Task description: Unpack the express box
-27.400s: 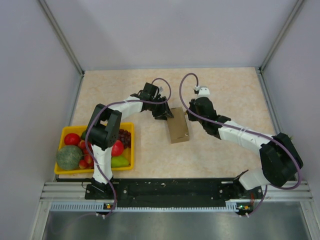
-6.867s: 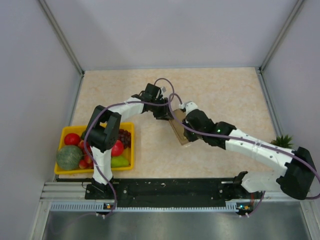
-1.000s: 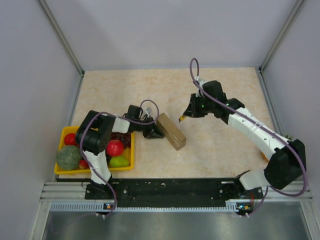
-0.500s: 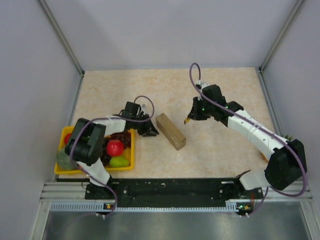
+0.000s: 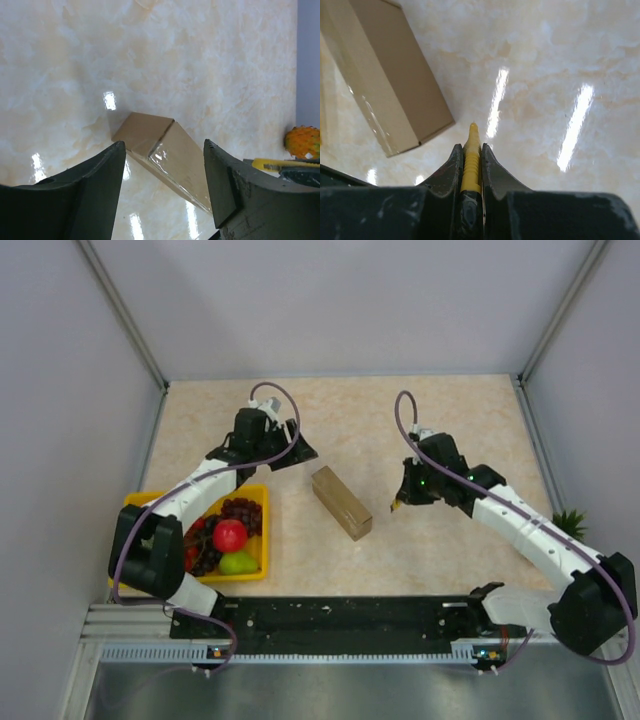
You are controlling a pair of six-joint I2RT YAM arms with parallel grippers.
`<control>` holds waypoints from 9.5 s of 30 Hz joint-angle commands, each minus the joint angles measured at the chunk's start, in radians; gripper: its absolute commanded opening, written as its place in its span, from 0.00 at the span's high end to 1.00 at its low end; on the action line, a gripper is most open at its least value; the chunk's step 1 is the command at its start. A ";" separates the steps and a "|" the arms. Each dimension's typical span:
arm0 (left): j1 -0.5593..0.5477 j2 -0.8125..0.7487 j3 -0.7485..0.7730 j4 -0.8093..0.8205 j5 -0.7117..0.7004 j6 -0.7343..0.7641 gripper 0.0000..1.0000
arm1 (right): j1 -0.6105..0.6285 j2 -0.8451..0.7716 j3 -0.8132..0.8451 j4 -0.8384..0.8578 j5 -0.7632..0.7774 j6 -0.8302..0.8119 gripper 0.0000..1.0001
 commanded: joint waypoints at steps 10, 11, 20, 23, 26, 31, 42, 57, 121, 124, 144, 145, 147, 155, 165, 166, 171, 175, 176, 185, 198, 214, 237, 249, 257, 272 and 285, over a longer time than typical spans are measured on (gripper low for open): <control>0.004 0.200 0.022 0.284 0.266 0.010 0.33 | 0.067 -0.058 -0.112 0.033 -0.323 0.024 1.00; 0.006 0.213 0.016 0.298 0.276 -0.019 0.33 | 0.070 -0.052 -0.112 0.044 -0.322 0.027 1.00; 0.004 0.252 -0.039 0.361 0.363 -0.094 0.35 | 0.073 0.057 -0.045 0.130 -0.244 0.022 1.00; 0.004 0.235 -0.071 0.356 0.378 -0.093 0.37 | 0.073 0.077 -0.020 0.139 -0.193 0.024 1.00; 0.004 0.203 -0.111 0.366 0.391 -0.099 0.42 | 0.073 0.069 0.000 0.142 -0.133 0.021 1.00; -0.010 0.134 -0.200 0.384 0.386 -0.111 0.50 | 0.071 0.103 0.038 0.144 -0.083 -0.007 1.00; -0.048 0.020 -0.286 0.266 0.317 -0.040 0.57 | 0.062 0.215 0.152 0.185 0.067 -0.059 1.00; -0.059 -0.061 -0.145 -0.028 0.098 0.205 0.26 | 0.021 0.201 0.130 0.237 0.184 -0.015 1.00; -0.435 0.372 0.260 -0.302 -0.227 0.921 0.68 | -0.150 -0.055 -0.196 0.632 -0.123 0.042 1.00; -0.436 0.358 0.222 -0.268 -0.215 0.972 0.76 | -0.150 -0.034 -0.198 0.649 -0.142 0.028 1.00; -0.435 0.335 0.162 -0.216 -0.209 1.012 0.87 | -0.150 -0.003 -0.232 0.635 -0.150 0.012 1.00; -0.436 0.335 0.166 -0.217 -0.209 1.010 0.87 | -0.151 -0.003 -0.230 0.635 -0.152 0.010 1.00; -0.435 0.339 0.166 -0.219 -0.211 1.010 0.87 | -0.150 0.005 -0.230 0.638 -0.165 0.007 1.00; -0.435 0.347 0.177 -0.231 -0.224 1.007 0.88 | -0.150 0.015 -0.241 0.626 -0.182 -0.004 1.00; -0.435 0.359 0.185 -0.243 -0.221 1.003 0.88 | -0.151 -0.054 -0.276 0.609 -0.189 -0.022 1.00; -0.436 0.361 0.183 -0.245 -0.221 1.001 0.88 | -0.151 -0.063 -0.279 0.610 -0.184 -0.022 1.00; -0.435 0.367 0.183 -0.250 -0.221 0.998 0.88 | -0.151 -0.080 -0.272 0.621 -0.176 -0.021 1.00; -0.435 0.370 0.189 -0.253 -0.223 1.000 0.87 | -0.151 -0.077 -0.267 0.641 -0.187 -0.019 1.00; -0.435 0.372 0.189 -0.254 -0.224 0.998 0.87 | -0.150 -0.074 -0.267 0.644 -0.190 -0.018 1.00; -0.435 0.396 0.214 -0.271 -0.234 0.986 0.88 | -0.151 -0.046 -0.281 0.610 -0.221 -0.031 1.00; -0.409 0.413 0.211 -0.276 -0.258 0.960 0.91 | -0.150 -0.127 -0.322 0.426 -0.273 -0.065 1.00; -0.387 0.427 0.231 -0.285 -0.246 0.951 0.91 | -0.151 -0.176 -0.279 0.325 -0.294 -0.057 1.00; -0.379 0.411 0.346 -0.314 -0.123 0.882 0.53 | -0.163 -0.235 -0.183 0.280 -0.100 0.022 1.00; -0.375 0.333 0.344 -0.208 -0.002 0.785 0.01 | -0.163 -0.193 -0.161 0.274 -0.126 0.044 1.00; -0.358 0.189 0.308 -0.133 -0.002 0.731 0.01 | -0.157 -0.133 -0.167 0.297 -0.215 0.038 1.00; -0.104 0.097 0.073 -0.127 -0.196 0.376 0.12 | -0.073 0.098 -0.149 0.527 -0.170 0.190 1.00; -0.093 0.109 -0.102 0.002 0.234 0.371 0.16 | -0.052 0.374 0.116 0.590 -0.235 0.156 1.00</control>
